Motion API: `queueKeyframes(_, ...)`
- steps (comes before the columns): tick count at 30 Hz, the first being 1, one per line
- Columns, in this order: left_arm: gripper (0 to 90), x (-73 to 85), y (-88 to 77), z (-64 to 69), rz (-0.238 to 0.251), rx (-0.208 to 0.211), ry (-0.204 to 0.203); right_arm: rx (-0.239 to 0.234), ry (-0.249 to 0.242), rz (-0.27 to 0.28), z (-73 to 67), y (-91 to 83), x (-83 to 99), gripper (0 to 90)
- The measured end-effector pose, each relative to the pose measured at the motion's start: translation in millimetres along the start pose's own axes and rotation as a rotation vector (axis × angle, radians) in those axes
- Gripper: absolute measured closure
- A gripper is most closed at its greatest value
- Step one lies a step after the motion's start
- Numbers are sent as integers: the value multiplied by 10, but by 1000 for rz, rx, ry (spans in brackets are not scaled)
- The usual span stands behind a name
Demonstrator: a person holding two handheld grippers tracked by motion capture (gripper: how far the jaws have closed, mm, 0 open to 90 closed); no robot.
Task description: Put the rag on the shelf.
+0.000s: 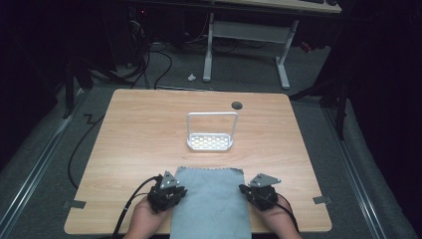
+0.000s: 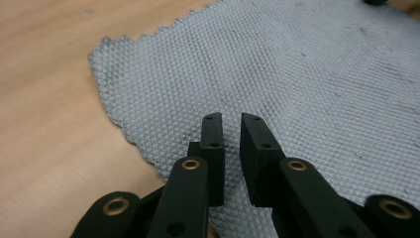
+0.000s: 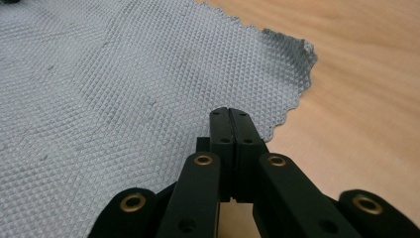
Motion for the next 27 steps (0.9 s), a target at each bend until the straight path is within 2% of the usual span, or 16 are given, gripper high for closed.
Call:
queueKeyframes(3, 794, 102, -84, 102, 13, 43, -15, -8, -31, 6, -113, -123, 102, 900)
queueKeyframes(5, 784, 127, -113, 75, 36, 32, -37, -18, -38, 11, -149, -165, 138, 884)
queueKeyframes(7, 742, 94, -122, -42, 65, -18, -53, -26, -16, 51, -141, -195, 116, 870)
queueKeyframes(8, 724, 56, -118, -148, 88, -34, -113, -26, -1, 73, -119, -210, 91, 869)
queueKeyframes(9, 712, 30, -115, -233, 96, -53, -114, -17, 15, 90, -89, -220, 70, 864)
queueKeyframes(10, 698, -10, -91, -330, 108, -67, -145, -14, 20, 96, -71, -220, 67, 860)
queueKeyframes(14, 617, -71, 64, -475, 96, -108, -156, -4, 26, 87, -19, -190, 111, 835)
queueKeyframes(16, 617, -82, 96, -493, 115, -93, -179, 10, 34, 97, 13, -198, 120, 815)
queueKeyframes(18, 672, -79, 108, -472, 115, -100, -158, 20, 53, 111, 45, -209, 116, 792)
queueKeyframes(21, 705, -76, 117, -439, 115, -83, -148, 34, 72, 137, 56, -204, 44, 728)
queueKeyframes(25, 788, -79, 128, -441, 108, -75, -145, 74, 77, 135, 117, -102, -159, 673)
queueKeyframes(26, 809, -77, 129, -442, 108, -64, -148, 72, 94, 126, 140, -61, -190, 657)
queueKeyframes(27, 818, -76, 127, -444, 106, -59, -147, 49, 107, 114, 161, -7, -207, 640)
Point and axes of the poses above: each handheld gripper's, and its own axes: y roughly forward along the jaws, x roughly out of its underside, z roughly to its right, the point moved 3 cm from there along y, roughly forward along the jaws, and after that the axes turned 6 degrees about z, right-handed, at the moved point
